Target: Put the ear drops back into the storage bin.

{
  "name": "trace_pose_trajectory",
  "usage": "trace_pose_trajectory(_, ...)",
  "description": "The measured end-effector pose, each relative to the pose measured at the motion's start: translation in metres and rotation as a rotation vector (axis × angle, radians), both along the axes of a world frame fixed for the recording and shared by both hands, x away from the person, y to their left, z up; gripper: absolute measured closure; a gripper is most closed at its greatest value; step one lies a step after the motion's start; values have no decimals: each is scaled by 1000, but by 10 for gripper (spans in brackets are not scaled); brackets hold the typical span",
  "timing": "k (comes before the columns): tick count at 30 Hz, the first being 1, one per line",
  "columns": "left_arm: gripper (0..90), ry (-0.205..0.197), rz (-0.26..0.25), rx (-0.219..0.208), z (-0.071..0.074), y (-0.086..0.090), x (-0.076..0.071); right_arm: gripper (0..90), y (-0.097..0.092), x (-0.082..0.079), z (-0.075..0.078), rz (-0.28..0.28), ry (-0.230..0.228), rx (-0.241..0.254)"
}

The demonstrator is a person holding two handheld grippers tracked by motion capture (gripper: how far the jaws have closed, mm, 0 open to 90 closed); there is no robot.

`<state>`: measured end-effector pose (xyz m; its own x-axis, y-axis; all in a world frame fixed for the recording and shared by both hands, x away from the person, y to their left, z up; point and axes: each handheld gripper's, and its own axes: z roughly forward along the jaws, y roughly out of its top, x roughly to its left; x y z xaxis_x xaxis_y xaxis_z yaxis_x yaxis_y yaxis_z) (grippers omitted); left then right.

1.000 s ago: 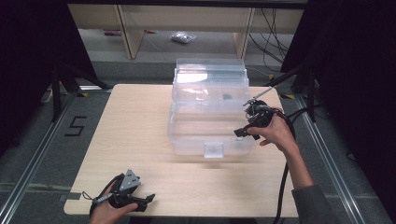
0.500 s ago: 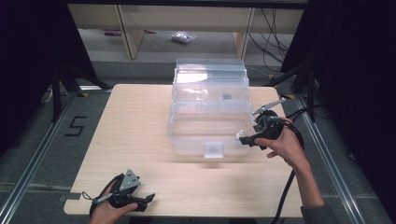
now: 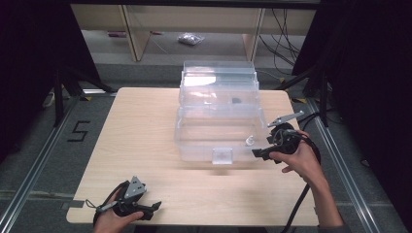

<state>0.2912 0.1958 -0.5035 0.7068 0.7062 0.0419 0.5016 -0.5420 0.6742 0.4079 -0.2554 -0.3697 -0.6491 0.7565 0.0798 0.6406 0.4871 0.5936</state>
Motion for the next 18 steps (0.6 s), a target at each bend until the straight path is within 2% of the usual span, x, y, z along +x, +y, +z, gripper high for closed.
trace_pose_trajectory(2, 152, 0, 5, -10, 0, 0, 0, 218, -1, -1, -2, 6, -13, -11)
trace_pose_trajectory(4, 152, 0, 5, -11, 0, -1, 0, 216, -1, -4, -3, -2, -5, -1)
trace_pose_trajectory(5, 152, 0, -1, 1, 0, 0, 0, 216, -1, -4, -5, 0, -24, 0)
trace_pose_trajectory(6, 152, -1, 0, 1, 0, 0, 0, 215, -2, -6, -4, -6, -9, 2)
trace_pose_trajectory(8, 152, -1, 0, 1, 0, 0, 0, 211, -3, -7, -7, -1, -25, 2)
trace_pose_trajectory(10, 152, -1, 0, 2, 0, 0, 0, 207, -2, -9, -8, -17, -18, 10)
trace_pose_trajectory(11, 152, -1, 7, -12, 0, 0, 0, 207, -2, -10, -12, -16, -42, 12)
trace_pose_trajectory(12, 152, -1, 6, -11, 0, -1, 0, 204, -3, -12, -10, -25, -18, 10)
trace_pose_trajectory(13, 152, 0, 0, 0, 0, 0, 0, 202, -3, -12, -13, -19, -37, 17)
trace_pose_trajectory(14, 152, -1, 1, -1, 0, 0, 0, 200, -3, -13, -13, -25, -26, 10)
trace_pose_trajectory(16, 152, -2, 0, 2, 0, 0, 0, 197, -3, -15, -17, -27, -44, 18)
trace_pose_trajectory(17, 152, -1, 1, 1, 0, 0, 0, 196, -3, -16, -17, -24, -29, 15)
trace_pose_trajectory(18, 151, -2, 2, 0, 0, 0, 0, 197, -3, -17, -20, -32, -51, 21)
